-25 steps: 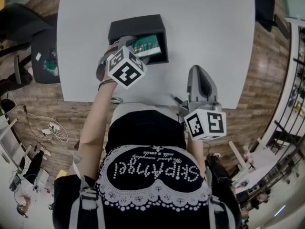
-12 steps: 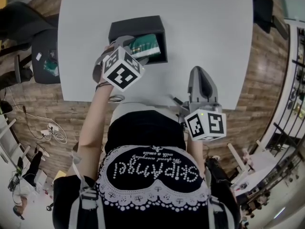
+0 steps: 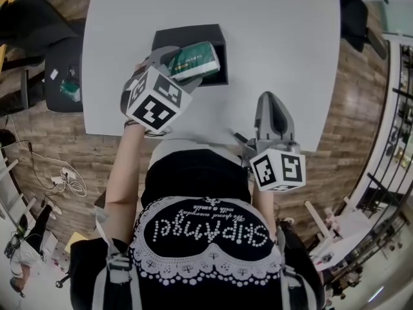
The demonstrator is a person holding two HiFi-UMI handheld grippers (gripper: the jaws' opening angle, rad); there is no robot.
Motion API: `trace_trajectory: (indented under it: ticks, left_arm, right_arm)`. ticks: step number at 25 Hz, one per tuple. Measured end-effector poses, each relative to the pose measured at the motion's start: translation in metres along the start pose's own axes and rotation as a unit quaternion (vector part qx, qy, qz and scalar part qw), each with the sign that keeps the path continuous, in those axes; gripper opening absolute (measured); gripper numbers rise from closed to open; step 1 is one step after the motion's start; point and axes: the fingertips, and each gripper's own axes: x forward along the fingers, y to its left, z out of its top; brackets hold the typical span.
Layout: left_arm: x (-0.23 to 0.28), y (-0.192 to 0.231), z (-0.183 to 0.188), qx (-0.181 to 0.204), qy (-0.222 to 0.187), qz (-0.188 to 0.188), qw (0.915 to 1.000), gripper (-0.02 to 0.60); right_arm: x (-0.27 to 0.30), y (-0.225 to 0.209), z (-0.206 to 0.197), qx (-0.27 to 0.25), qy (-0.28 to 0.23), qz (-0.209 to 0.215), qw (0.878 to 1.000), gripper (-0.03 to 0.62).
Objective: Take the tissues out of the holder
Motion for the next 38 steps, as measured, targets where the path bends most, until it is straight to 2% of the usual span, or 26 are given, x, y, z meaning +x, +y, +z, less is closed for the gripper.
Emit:
trace_trajectory:
  ticks: [4, 8, 14, 18, 24, 30, 34, 38]
  left_arm:
    - [-0.017, 0.003, 0.011, -0.006, -0.033, 0.016, 0.9993, 0.353]
    - [-0.039, 0.006, 0.027, -0.025, -0.084, 0.031, 0.9957, 0.351]
    - [-0.077, 0.014, 0.050, -0.037, -0.159, 0.063, 0.9845, 0.351]
    - [-0.099, 0.021, 0.058, -0.043, -0.212, 0.089, 0.9722, 0.351]
    - [-0.149, 0.022, 0.069, -0.063, -0.307, 0.123, 0.9417, 0.351]
    - [-0.215, 0.029, 0.066, -0.112, -0.403, 0.149, 0.8959, 0.351]
    - [-0.254, 0.032, 0.052, -0.110, -0.436, 0.196, 0.8714, 0.351]
    - [-0.287, 0.026, 0.038, -0.112, -0.456, 0.228, 0.8528, 0.351]
  right_arm:
    - [-0.004, 0.005, 0.003, -0.005, -0.007, 0.004, 1.000, 0.034]
    - [-0.009, 0.010, 0.007, -0.011, -0.016, 0.007, 1.000, 0.034]
    - [-0.017, 0.017, 0.012, -0.018, -0.030, 0.008, 0.999, 0.034]
    - [-0.022, 0.019, 0.017, -0.025, -0.044, 0.007, 0.999, 0.034]
    - [-0.032, 0.024, 0.034, -0.042, -0.075, 0.008, 0.996, 0.034]
    - [-0.040, 0.042, 0.048, -0.055, -0.102, 0.017, 0.993, 0.034]
    - [-0.044, 0.049, 0.053, -0.060, -0.112, 0.019, 0.992, 0.034]
    - [-0.051, 0.054, 0.060, -0.067, -0.121, 0.021, 0.990, 0.034]
